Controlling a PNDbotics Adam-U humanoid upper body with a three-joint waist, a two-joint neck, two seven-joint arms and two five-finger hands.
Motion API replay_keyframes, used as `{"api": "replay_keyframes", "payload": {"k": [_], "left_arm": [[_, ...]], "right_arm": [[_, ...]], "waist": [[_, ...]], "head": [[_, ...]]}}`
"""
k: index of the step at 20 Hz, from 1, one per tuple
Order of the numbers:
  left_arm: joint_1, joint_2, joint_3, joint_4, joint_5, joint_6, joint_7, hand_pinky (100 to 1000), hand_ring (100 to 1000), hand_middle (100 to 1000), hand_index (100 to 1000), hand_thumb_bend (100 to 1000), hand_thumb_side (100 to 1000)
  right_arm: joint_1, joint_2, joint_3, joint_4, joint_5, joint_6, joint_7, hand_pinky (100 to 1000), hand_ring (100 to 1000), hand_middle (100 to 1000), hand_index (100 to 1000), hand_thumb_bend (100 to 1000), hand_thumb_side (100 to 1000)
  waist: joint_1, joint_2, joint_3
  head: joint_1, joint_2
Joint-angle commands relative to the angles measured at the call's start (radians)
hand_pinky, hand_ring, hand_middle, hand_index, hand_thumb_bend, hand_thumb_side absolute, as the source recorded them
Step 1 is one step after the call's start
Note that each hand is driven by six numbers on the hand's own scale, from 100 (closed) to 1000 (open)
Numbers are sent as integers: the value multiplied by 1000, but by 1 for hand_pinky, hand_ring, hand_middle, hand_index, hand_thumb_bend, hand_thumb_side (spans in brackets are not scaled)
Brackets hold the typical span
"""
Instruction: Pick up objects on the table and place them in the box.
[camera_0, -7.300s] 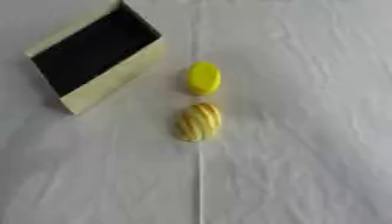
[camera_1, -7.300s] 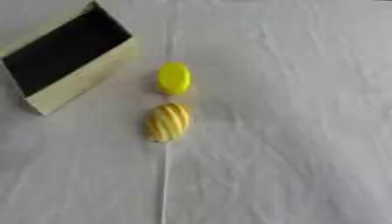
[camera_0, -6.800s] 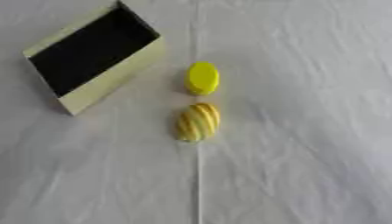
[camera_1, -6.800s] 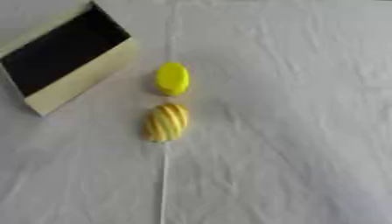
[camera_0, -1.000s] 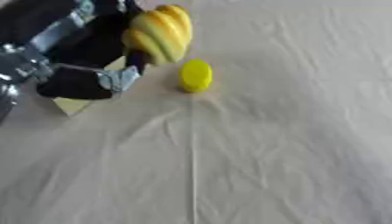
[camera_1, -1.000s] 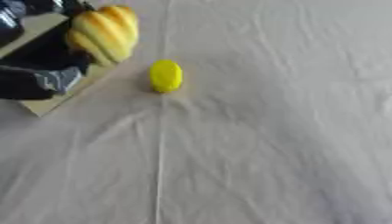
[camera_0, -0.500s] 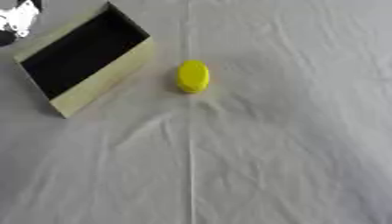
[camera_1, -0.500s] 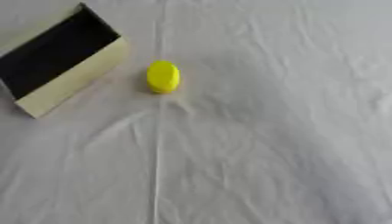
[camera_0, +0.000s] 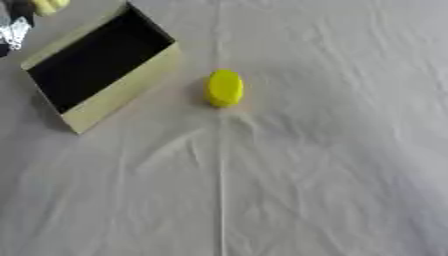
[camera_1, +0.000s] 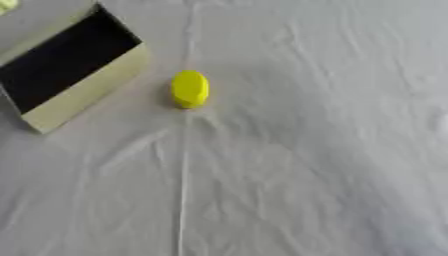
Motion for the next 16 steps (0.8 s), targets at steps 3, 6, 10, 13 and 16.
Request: {"api": "replay_keyframes", "payload": {"k": [3,6,10,13,16], "left_arm": [[-25,3,-5,56,-35,-47,-1,723,708,601,655,100,234],[-28,-4,-9,78,-47,-56,-5,720,706,601,655,100,204],[-36,-15,-18,117,-81,-60,-16,720,708,603,657,100,187],[-41,-20,-25,137,-103,-69,-24,720,710,606,664,100,162],[-55,-28,-37,169,-145,-69,-47,720,718,611,683,100,138]], "right_arm": [[-7,-10,-15,-16,-1,5,-4,930,828,680,804,100,627],[-7,-5,-15,-16,-3,9,-4,930,828,678,804,100,627],[-8,-2,-13,-16,-6,13,0,931,828,677,803,100,628],[-8,0,-12,-16,-8,16,3,931,828,676,803,100,629],[-8,2,-11,-16,-10,18,7,931,828,675,803,100,629]], "waist": [[-1,-17,-2],[-1,-16,-2],[-1,-16,-3],[0,-15,-3],[1,-16,-4]], "head": [[5,-18],[6,-17],[6,-16],[6,-15],[7,-13]]}}
